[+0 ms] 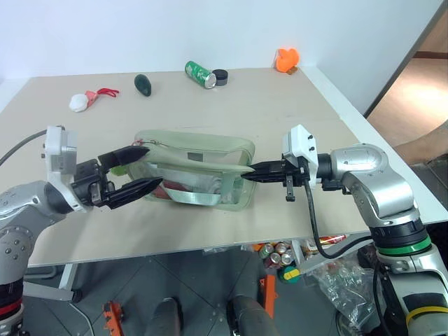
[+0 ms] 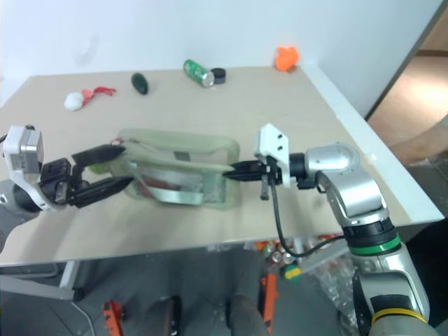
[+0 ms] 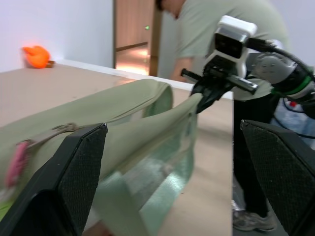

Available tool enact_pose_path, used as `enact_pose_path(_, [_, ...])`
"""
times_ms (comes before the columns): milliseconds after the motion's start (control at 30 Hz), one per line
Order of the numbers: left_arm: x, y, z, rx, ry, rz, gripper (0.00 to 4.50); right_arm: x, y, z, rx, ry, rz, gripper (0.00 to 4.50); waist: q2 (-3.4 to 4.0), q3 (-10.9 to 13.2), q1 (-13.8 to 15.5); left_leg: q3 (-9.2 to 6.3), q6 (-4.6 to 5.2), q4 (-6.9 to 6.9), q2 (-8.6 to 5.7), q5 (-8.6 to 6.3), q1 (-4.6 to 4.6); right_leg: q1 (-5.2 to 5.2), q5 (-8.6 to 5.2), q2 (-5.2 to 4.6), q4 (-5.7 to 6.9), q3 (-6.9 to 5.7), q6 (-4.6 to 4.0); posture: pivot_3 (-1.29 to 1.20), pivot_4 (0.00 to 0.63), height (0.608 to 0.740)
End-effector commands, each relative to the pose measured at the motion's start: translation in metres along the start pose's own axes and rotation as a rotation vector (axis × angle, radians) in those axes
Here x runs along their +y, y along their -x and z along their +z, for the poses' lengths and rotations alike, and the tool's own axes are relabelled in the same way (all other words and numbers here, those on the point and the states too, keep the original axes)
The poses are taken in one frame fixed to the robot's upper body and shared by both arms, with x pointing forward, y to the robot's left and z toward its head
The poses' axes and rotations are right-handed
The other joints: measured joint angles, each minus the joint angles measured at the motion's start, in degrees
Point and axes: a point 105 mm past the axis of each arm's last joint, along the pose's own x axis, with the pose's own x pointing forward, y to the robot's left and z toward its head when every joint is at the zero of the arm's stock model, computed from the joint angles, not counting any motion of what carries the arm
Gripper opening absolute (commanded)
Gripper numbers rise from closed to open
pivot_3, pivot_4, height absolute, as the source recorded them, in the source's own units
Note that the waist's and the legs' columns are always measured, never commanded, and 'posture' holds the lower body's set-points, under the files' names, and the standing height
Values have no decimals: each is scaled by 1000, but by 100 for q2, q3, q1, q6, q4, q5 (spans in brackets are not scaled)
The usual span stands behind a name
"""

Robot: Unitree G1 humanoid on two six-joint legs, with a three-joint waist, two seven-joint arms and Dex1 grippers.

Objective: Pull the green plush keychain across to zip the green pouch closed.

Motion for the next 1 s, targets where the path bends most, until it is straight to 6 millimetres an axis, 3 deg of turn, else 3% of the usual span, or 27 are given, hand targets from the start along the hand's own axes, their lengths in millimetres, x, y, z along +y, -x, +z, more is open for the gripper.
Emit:
enact_pose_path(33, [37, 36, 18, -63, -32, 219, 4500, -4, -3, -2, 20, 23, -20, 34, 0, 0, -5, 0, 0, 0, 2, 0, 3, 0, -2, 2, 0, 0, -8, 0, 150, 740])
enact_pose_path(300, [66, 64, 3, -26, 23, 372, 4500, -4, -6, -1, 21, 29, -20, 34, -6, -4, -3, 7, 0, 0, 5, 0, 5, 2, -7, 0, 0, 4, -21, 0, 150, 740])
enact_pose_path(433, [70, 64, -12, 4, 45, 387, 4500, -3, -7, -1, 19, 29, -22, 34, -6, -4, -4, 8, 0, -3, 7, 0, 8, 0, -7, 3, 0, 4, -23, 0, 150, 740])
enact_pose_path(567, [62, 52, -24, 40, 67, 314, 4500, -2, -7, -2, 24, 28, -25, 34, -6, -4, -4, 9, -1, -4, 8, 0, 8, 1, -6, 3, 0, 4, -23, 0, 150, 740])
enact_pose_path(733, [58, 47, -9, -16, 53, 274, 4500, -1, -7, -3, 30, 28, -25, 34, -8, -4, -4, 11, 0, -4, 11, 0, 8, 0, -5, 5, 0, 5, -24, 0, 150, 740])
enact_pose_path(833, [63, 53, 10, -114, 51, 293, 4500, 1, -8, -4, 35, 26, -22, 34, -8, -5, -5, 11, 0, -4, 11, 0, 8, 0, -5, 5, 0, 6, -24, 0, 150, 740])
enact_pose_path(1000, [66, 59, 25, -184, 51, 309, 4500, 1, -9, -4, 36, 24, -20, 34, -8, -5, -6, 13, 0, -7, 11, 0, 11, 0, -4, 5, 0, 8, -22, 0, 150, 740])
